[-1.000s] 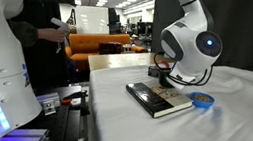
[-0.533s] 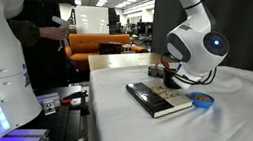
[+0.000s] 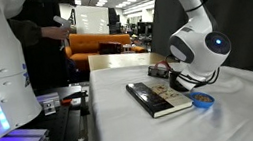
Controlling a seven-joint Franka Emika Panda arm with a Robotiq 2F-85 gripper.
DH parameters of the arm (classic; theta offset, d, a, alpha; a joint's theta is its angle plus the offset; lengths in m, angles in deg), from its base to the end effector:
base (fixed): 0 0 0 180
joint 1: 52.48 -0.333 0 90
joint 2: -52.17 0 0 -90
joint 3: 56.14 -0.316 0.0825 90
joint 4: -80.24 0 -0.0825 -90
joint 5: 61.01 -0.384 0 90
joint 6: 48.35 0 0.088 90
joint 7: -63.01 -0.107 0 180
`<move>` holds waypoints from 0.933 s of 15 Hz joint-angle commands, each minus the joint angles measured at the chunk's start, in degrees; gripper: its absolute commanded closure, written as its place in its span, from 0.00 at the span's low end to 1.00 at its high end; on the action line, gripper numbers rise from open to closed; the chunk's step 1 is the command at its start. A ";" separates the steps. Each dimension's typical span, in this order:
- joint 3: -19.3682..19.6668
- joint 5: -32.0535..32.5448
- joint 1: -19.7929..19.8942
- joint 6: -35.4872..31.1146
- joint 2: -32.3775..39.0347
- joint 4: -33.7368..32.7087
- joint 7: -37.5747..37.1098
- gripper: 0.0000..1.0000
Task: Remove the black cup from the book and place it on the table
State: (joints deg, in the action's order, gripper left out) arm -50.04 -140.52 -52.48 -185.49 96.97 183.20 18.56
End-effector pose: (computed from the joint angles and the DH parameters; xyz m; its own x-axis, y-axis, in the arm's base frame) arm 0.6265 -0.0567 0.1024 -0.2926 -0.6745 -0.6778 -0.8960 0.4409 -0.0520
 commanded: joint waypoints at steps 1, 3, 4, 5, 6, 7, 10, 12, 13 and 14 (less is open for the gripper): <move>-0.42 1.38 -0.29 -2.93 1.69 -1.94 -2.51 0.96; -0.53 1.69 -0.45 -3.37 2.36 -2.52 -3.12 0.96; -0.57 1.75 -0.53 -3.46 2.42 -2.65 -3.35 0.96; -0.58 1.82 -0.54 -3.50 2.51 -2.87 -3.63 0.96; -0.65 1.85 -0.58 -3.60 2.52 -2.95 -3.74 0.96; -0.71 1.94 -0.62 -3.66 2.60 -3.08 -3.85 0.96; -1.03 1.98 -0.58 -3.42 2.83 -3.31 -3.76 0.96; -1.33 1.78 -0.62 -3.36 2.77 -3.06 -3.65 0.96; -1.45 1.75 -0.59 -3.25 2.78 -2.94 -3.69 0.96; -1.66 1.57 -0.64 -3.27 2.61 -2.59 -3.50 0.96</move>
State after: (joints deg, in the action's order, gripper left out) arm -50.89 -139.92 -53.20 -187.43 99.14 180.87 16.38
